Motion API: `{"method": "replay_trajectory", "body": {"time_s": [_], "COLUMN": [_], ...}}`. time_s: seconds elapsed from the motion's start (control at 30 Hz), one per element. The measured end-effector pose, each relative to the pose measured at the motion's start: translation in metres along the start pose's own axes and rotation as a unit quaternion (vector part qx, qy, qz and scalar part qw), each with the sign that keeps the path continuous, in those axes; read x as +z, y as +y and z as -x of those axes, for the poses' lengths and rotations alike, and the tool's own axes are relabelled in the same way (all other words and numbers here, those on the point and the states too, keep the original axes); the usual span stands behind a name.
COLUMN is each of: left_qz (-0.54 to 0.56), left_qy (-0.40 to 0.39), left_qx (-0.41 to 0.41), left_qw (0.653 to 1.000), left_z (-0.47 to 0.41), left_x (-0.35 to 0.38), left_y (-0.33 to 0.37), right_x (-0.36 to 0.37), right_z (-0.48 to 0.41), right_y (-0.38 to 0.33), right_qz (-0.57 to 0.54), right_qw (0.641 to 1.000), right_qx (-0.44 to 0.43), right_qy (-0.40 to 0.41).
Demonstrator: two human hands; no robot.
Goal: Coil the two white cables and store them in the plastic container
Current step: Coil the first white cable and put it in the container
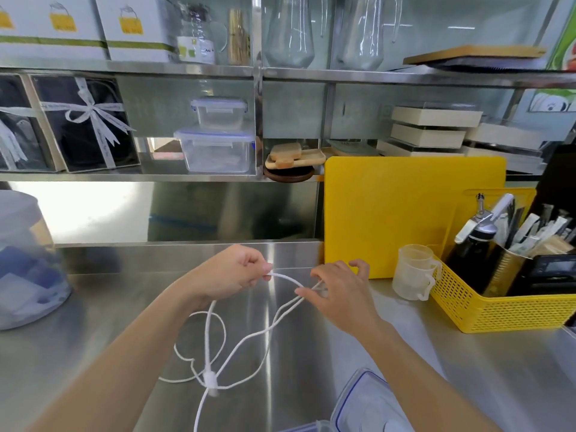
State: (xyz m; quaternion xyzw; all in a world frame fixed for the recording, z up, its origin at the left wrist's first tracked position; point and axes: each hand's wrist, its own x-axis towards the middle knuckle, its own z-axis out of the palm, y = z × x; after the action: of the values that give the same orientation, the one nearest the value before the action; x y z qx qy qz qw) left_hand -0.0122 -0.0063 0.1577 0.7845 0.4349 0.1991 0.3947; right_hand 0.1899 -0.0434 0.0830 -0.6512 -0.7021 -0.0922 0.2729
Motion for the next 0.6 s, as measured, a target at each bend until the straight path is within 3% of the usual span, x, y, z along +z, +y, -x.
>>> {"method": "replay_trajectory", "body": {"time_s": [0.1,0.17,0.43,0.6], "left_qz": [-0.036,-0.040,0.040,0.020], "left_qy": [0.047,0.072,0.154,0.236], "left_qx": [0.017,0.012,-0.021,0.012], "left_qw": [0.998,0.997,0.987,0.971], "left_z": [-0.006,-0.009,-0.019,-0.022], "left_x": [0.003,0.004,0.004,0.006], "left_y": [-0.007,-0.013,-0.034,-0.033], "right_x": [-0.002,-0.002,-0.005,0.003], "right_z": [0.007,0.011,0.023,0.021], "right_y": [0.006,0.011,0.016,0.020], "right_qz": [-0.157,-0.267,-0.554,-0.570], "right_qw": [0.973,0.939,0.799,0.745], "right_qx": [0.100,0.122,0.211,0.320], "right_qy": [-0.140,-0.177,-0.097,-0.131]}}
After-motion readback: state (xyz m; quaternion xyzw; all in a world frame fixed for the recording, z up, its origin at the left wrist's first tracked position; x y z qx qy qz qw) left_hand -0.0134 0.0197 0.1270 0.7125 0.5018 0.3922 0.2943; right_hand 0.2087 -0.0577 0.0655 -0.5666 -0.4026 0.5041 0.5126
